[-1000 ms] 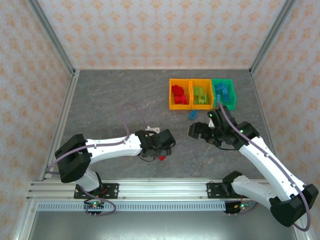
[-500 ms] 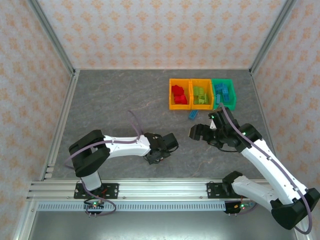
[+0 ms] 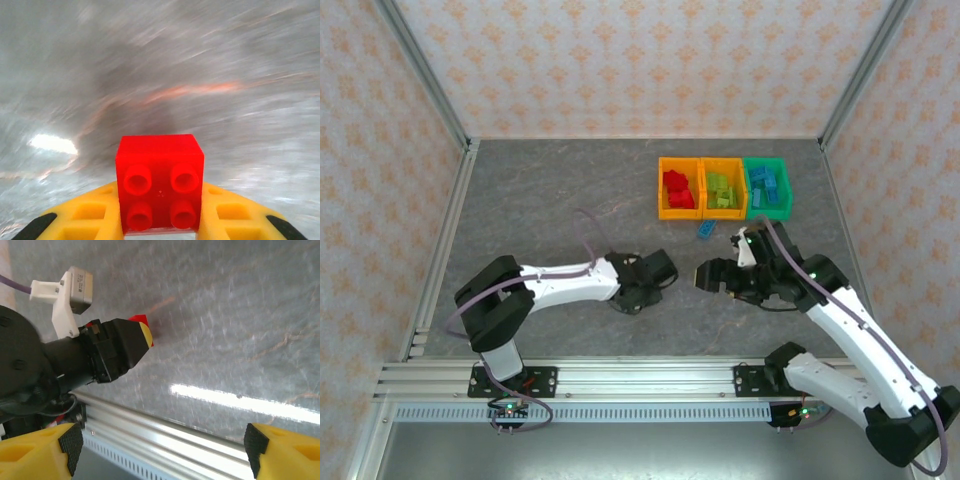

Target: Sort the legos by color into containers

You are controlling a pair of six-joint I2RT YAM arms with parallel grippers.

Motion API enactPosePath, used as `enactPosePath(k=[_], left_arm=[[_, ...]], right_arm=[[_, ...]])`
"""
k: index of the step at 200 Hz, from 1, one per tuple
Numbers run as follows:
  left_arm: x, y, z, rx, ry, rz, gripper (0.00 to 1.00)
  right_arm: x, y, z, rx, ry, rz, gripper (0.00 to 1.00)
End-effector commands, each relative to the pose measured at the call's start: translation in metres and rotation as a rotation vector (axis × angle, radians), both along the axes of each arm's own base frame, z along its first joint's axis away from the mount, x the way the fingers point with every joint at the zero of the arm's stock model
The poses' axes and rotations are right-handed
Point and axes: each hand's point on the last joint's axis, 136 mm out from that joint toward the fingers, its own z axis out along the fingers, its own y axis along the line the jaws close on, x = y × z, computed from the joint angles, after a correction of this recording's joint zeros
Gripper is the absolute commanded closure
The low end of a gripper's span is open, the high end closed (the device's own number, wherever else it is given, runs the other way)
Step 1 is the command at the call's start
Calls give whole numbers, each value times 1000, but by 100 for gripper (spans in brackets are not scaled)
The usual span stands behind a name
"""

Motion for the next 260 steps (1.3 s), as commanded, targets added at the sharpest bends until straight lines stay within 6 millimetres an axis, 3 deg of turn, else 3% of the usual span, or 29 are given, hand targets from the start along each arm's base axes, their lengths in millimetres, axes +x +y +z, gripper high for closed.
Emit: enactPosePath(k=[1, 28, 33, 62, 94, 122, 157, 179, 194, 217, 240, 260], left_arm=[[65, -19, 64, 42, -237, -130, 79], [140, -25, 107, 84, -396, -112, 79], [155, -29, 102, 97, -403, -113, 79], [225, -43, 120, 160, -497, -114, 77], [277, -45, 119, 180, -546, -84, 75], [301, -51, 111, 165, -569, -99, 63], [296, -45, 113, 158, -537, -89, 49], [283, -47, 136, 125, -548, -115, 48], [269, -44, 163, 100, -586, -128, 48], [234, -34, 210, 30, -663, -128, 48], [185, -15, 257, -12, -778, -165, 48], [142, 1, 274, 7, -853, -275, 48]], right_arm=[[29, -19, 37, -1, -199, -172, 14], [39, -38, 41, -27, -263, -300, 14], [39, -39, 41, -24, -265, -309, 14], [37, -40, 38, -24, -244, -321, 14], [32, -47, 38, -27, -241, -348, 15], [29, -53, 40, -31, -259, -365, 15], [29, -57, 40, -50, -265, -370, 15], [34, -58, 38, -58, -267, -393, 15], [39, -65, 32, -94, -260, -445, 16], [53, -67, 21, -143, -256, -477, 16], [76, -56, 7, -194, -230, -467, 17], [100, -42, -9, -229, -205, -454, 17]])
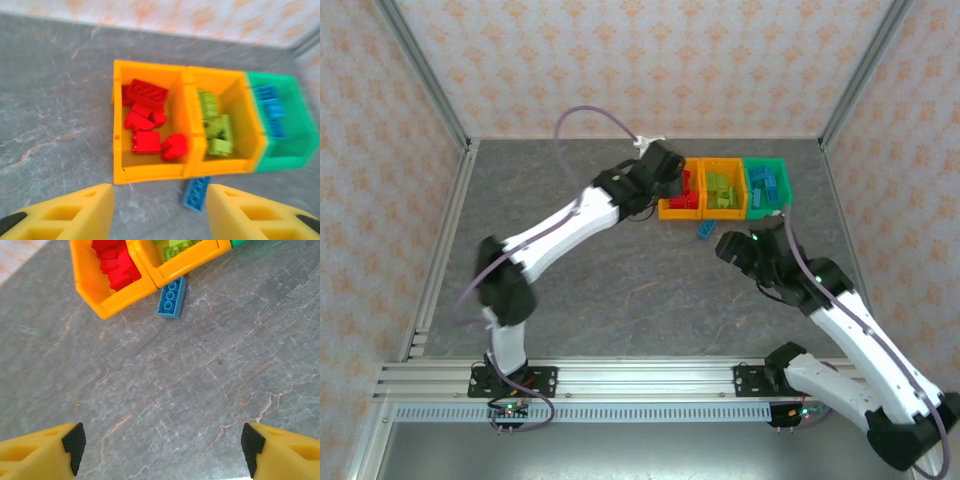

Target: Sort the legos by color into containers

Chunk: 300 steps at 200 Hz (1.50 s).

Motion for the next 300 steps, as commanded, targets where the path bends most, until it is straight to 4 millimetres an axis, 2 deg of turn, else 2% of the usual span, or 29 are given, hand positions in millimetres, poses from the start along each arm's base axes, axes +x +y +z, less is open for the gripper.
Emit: enactPosePath(k=[1, 24, 46, 74, 84, 104, 127, 150, 185, 228, 275, 300], left_arm=[[-38, 12, 56, -10, -188, -97, 48], [-81, 37, 62, 90, -244, -206, 48], [-114, 66, 60, 178, -265, -283, 47], [-160, 80, 41, 299, -301, -525, 45], [-177, 81, 30, 358, -324, -648, 41], [-189, 91, 12, 465, -367, -738, 31], [-200, 92, -14, 587, -451, -870, 24], [-215, 89, -36, 635, -494, -1000, 16], [-222, 92, -44, 641, -502, -1029, 6], [-223, 92, -52, 654, -501, -1048, 1], [-222, 91, -54, 653, -506, -1051, 0], [-221, 90, -52, 628, -513, -1053, 0]], right_arm=[[31, 11, -13, -45, -13, -17, 17], [60, 24, -30, -88, 2, -16, 17], [89, 29, -58, -170, 35, -31, 16], [120, 25, -92, -234, 64, -98, 16], [129, 23, -105, -249, 79, -114, 16], [147, 27, -127, -289, 113, -102, 16], [161, 29, -145, -332, 156, -95, 18], [171, 34, -158, -328, 172, -83, 28], [166, 34, -171, -321, 202, -87, 46], [144, 24, -172, -317, 216, -93, 71], [90, 15, -155, -206, 223, -93, 74], [70, 3, -120, -168, 147, -107, 74]])
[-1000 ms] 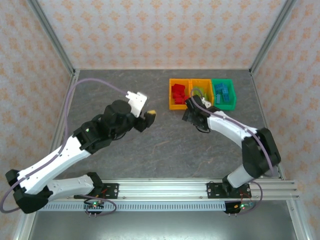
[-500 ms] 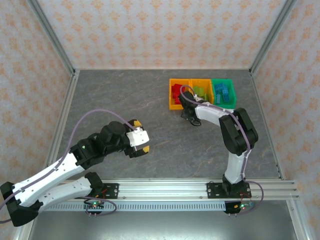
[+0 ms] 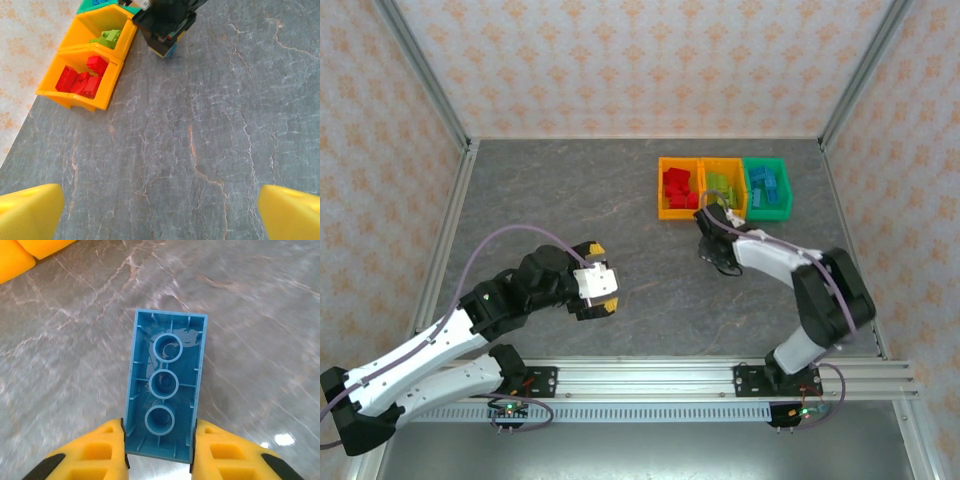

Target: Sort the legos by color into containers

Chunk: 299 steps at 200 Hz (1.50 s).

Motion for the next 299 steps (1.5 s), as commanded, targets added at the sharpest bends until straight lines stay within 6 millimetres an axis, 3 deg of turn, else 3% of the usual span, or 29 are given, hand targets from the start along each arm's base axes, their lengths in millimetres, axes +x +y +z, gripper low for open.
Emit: enactPosePath(k=[1, 33, 45, 64, 86, 110, 125, 144, 167, 204, 221, 234, 251, 264, 299], left_arm=[[2, -4, 5, -33, -21, -22, 0], [4, -4, 7, -67, -3, -23, 0], [5, -4, 8, -73, 2, -19, 0], [4, -4, 9, -84, 11, -23, 0], [3, -5, 6, -77, 19, -29, 0], [3, -3, 3, -56, 26, -23, 0], [5, -1, 2, -47, 23, -10, 0], [8, 2, 1, -37, 15, 9, 0], [12, 5, 5, -36, 10, 35, 0], [16, -3, 31, -139, 71, 93, 0], [34, -1, 54, -247, 87, 248, 0], [59, 21, 61, -303, 53, 475, 0], [83, 63, 54, -304, -55, 754, 0], [92, 87, 44, -294, -143, 870, 0], [108, 150, 3, -276, -272, 1130, 0]], right_arm=[[-14, -8, 37, 46, -80, -27, 74], [-2, -39, 101, -29, -269, -15, 76], [14, -54, 122, -58, -305, -17, 76], [48, -75, 136, -69, -317, -13, 76], [93, -103, 123, -75, -236, -46, 76], [132, -131, 95, -88, -145, -104, 76], [146, -140, 81, -72, -107, -125, 75], [155, -142, 76, -73, -77, -119, 63], [150, -141, 85, -60, -69, -125, 46], [121, -141, 123, -42, -148, -145, 42], [97, -142, 142, -39, -223, -154, 40], [75, -145, 146, -48, -294, -166, 37], [50, -155, 146, -89, -405, -201, 31], [38, -162, 146, -142, -511, -202, 30], [10, -188, 119, -298, -666, -276, 17]])
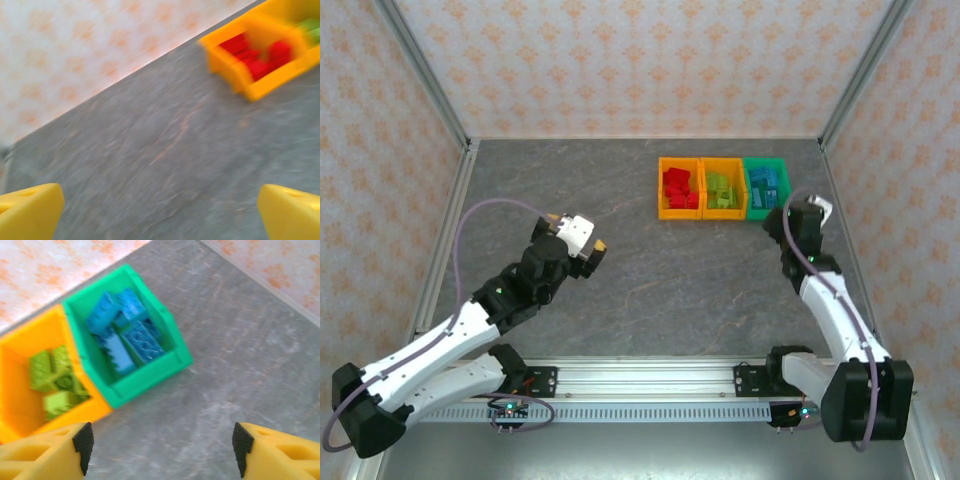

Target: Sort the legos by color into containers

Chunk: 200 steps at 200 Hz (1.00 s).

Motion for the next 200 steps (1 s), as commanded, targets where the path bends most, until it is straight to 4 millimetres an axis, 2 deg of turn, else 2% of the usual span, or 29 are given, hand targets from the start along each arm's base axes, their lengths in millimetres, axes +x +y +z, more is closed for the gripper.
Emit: enactPosePath(k=[1, 13, 29, 47, 59, 76, 89, 94, 100, 107, 117, 123, 129, 134, 200], left_arm=[[14, 63, -4, -18, -131, 330, 0], [15, 87, -16, -14, -141, 431, 0], [16, 118, -33, -42, -150, 544, 0], [24, 142, -58, -102, -117, 595, 0], [31, 151, -75, -129, -90, 615, 0], [51, 149, -96, -169, -59, 571, 0], [68, 141, -105, -185, -33, 515, 0], [77, 139, -103, -196, -38, 499, 0], [85, 138, -103, -209, -52, 488, 0], [94, 139, -103, -228, -66, 482, 0], [104, 146, -119, -244, -24, 510, 0], [112, 153, -122, -277, -47, 520, 0], [106, 158, -130, -323, -8, 519, 0], [106, 162, -129, -338, -33, 531, 0], [109, 148, -133, -314, -5, 460, 0]], right_arm=[[1, -24, 11, -130, -181, -102, 17], [1, -25, 2, -163, -190, -93, 14], [6, -25, -21, -199, -129, -72, 11], [19, -24, -49, -191, -67, -63, 9], [32, -20, -47, -192, -78, -53, 9], [49, -12, -39, -275, -146, -6, 7], [57, -3, -67, -257, -131, 65, 7], [62, 2, -67, -271, -179, 97, 6], [61, 4, -62, -286, -202, 89, 3], [56, 2, -67, -270, -136, 83, 1], [59, -2, -65, -271, -164, 65, 1], [59, -2, -64, -276, -176, 64, 1], [58, -2, -64, -272, -155, 60, 1], [57, -2, -67, -269, -126, 65, 1], [58, 0, -66, -281, -139, 69, 1]])
